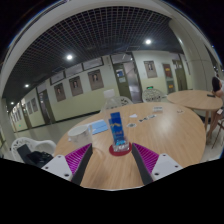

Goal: Pour water

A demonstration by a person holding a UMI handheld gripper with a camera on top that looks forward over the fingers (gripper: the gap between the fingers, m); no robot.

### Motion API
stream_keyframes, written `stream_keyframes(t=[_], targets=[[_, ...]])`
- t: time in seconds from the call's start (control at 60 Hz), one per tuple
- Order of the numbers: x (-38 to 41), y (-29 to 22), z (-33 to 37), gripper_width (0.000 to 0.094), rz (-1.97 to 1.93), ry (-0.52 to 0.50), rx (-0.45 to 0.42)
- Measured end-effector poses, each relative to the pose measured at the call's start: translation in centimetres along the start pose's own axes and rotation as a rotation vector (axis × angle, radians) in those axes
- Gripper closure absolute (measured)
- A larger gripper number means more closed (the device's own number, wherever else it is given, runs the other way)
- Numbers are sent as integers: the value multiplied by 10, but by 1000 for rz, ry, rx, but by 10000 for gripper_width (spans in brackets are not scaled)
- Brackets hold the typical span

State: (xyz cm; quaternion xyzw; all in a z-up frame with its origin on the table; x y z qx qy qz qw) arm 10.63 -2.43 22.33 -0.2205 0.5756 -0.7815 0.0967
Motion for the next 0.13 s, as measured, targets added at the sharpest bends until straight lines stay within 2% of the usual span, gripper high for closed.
stream_keyframes(t=[0.133], targets=[[4,-14,8,92,-39,-62,5]])
Point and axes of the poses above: the point between the fingertips, and its own axes, seen from behind it with the camera up: x to the left, y down, z backward, against the way the camera looks, the point moved 7 cm from there along z, backward, against the way the camera looks, and after that the axes turned 3 degrees about -x, right-handed, at the moved point
